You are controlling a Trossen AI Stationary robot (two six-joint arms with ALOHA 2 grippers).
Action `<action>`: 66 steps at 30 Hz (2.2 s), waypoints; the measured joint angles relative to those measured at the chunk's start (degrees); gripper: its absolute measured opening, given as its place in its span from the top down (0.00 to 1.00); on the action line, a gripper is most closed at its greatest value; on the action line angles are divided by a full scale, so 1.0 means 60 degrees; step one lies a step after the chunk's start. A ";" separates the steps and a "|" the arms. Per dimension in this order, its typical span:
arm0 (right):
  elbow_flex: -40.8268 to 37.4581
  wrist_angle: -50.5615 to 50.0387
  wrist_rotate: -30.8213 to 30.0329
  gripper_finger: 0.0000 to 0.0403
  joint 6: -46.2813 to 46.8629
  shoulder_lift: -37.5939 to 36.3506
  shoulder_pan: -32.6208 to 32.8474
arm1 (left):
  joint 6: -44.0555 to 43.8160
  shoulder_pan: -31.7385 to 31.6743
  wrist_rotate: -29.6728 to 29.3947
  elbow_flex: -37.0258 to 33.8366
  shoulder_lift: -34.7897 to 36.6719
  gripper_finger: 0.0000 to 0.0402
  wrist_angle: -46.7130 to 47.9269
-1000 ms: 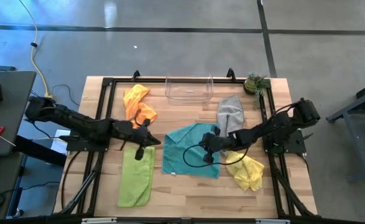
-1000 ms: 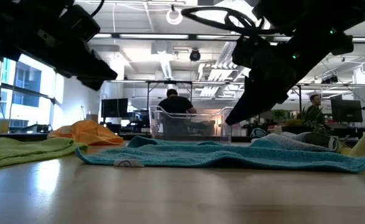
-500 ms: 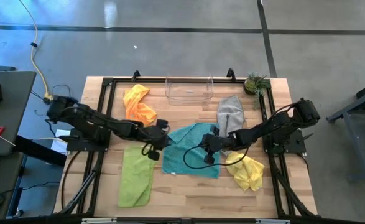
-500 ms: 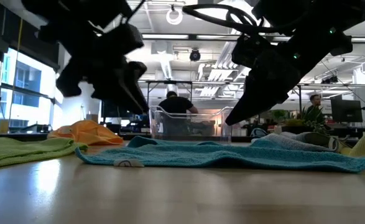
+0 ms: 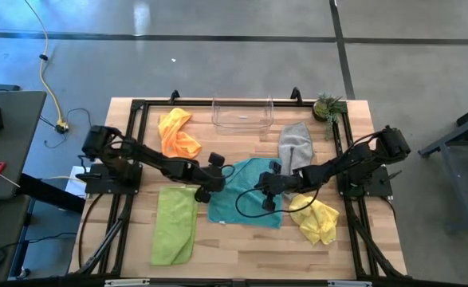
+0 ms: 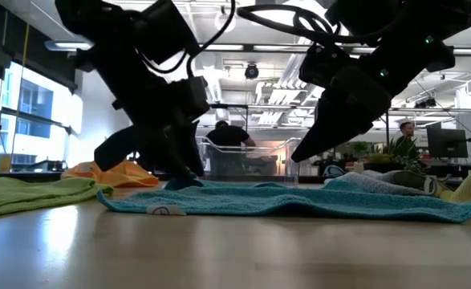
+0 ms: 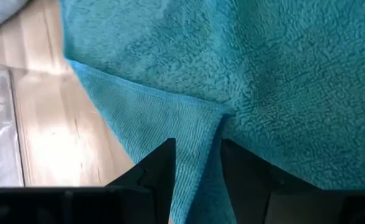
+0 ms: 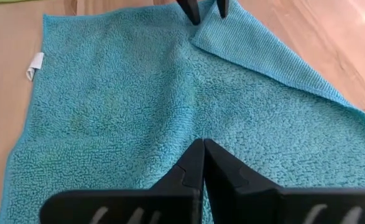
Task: Fold microfiber towels
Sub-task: Fold the blue towel on the table
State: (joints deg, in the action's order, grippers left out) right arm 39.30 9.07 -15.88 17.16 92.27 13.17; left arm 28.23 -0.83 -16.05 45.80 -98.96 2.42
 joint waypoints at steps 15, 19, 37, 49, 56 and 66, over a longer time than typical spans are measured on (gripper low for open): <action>0.0002 0.0079 0.0000 1.00 -0.0120 -0.0002 0.0000 | -0.0601 -0.0609 0.0679 -0.0003 -0.0006 0.97 0.0059; 0.0002 0.0058 0.0036 1.00 -0.0118 0.0000 0.0000 | -0.2103 -0.0762 0.0961 -0.0003 0.0228 0.98 0.0118; 0.0002 -0.0023 0.0189 1.00 -0.0029 0.0000 0.0307 | -0.7268 -0.2024 0.0841 -0.0022 0.1042 1.00 0.0768; 0.0002 -0.0034 0.0120 1.00 0.0117 0.0000 0.0452 | -0.9160 -0.2172 0.0033 -0.0969 0.1042 0.95 0.0146; 0.0002 -0.0038 0.0105 1.00 0.0096 0.0000 0.0452 | -0.8373 -0.2202 -0.0001 -0.0969 0.1334 0.81 0.0207; 0.0082 -0.0196 0.0146 1.00 0.0083 -0.0157 0.0768 | -0.5550 -0.1421 0.1124 -0.0969 0.3609 0.72 0.1908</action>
State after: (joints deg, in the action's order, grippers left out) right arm 39.79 7.89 -15.00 17.65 91.33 17.78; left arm -5.07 -9.36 -9.30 39.99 -77.30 13.87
